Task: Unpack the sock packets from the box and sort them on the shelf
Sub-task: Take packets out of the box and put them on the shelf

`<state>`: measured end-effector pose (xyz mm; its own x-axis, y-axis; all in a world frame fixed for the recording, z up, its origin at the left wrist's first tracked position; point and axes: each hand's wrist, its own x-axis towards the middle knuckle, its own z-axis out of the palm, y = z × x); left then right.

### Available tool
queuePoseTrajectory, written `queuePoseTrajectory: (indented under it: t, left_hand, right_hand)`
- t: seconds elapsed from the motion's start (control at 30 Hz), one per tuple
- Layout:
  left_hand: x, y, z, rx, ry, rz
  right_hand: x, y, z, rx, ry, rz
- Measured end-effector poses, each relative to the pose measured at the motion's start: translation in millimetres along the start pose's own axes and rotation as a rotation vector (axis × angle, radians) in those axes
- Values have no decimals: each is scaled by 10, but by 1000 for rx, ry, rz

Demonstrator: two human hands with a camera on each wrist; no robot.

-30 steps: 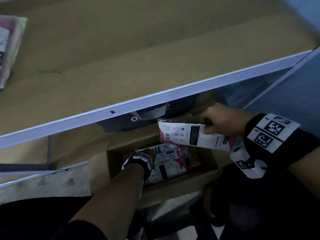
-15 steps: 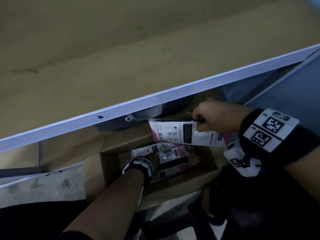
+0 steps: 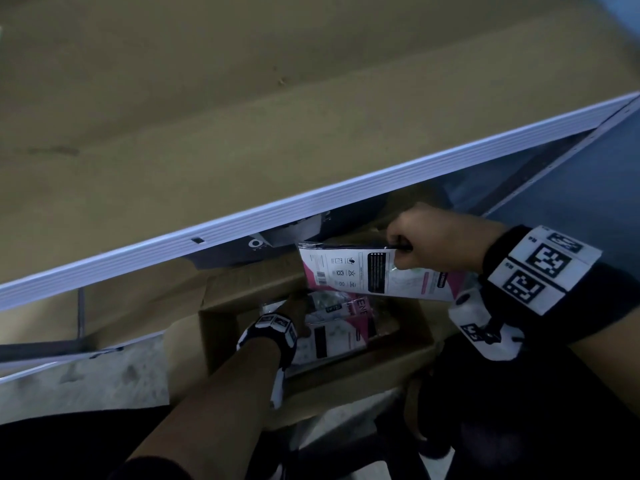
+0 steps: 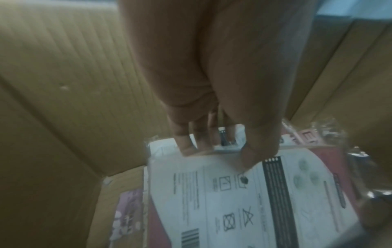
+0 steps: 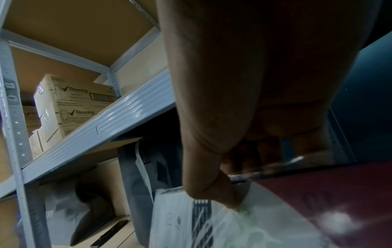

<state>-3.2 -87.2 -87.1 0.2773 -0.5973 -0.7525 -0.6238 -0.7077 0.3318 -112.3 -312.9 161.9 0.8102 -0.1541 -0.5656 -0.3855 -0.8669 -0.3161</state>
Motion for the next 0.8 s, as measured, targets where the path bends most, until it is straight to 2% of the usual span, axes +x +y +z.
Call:
queuePoseTrajectory:
  t: [0.63,0.8]
  left_hand:
    - [-59,76,-29,32,-28,-110]
    - [-266,169,12,60,-63,-55]
  right_hand:
    - [113,31,-39,-14,-7,-27]
    - [58,-55,-50,-20,21,-50]
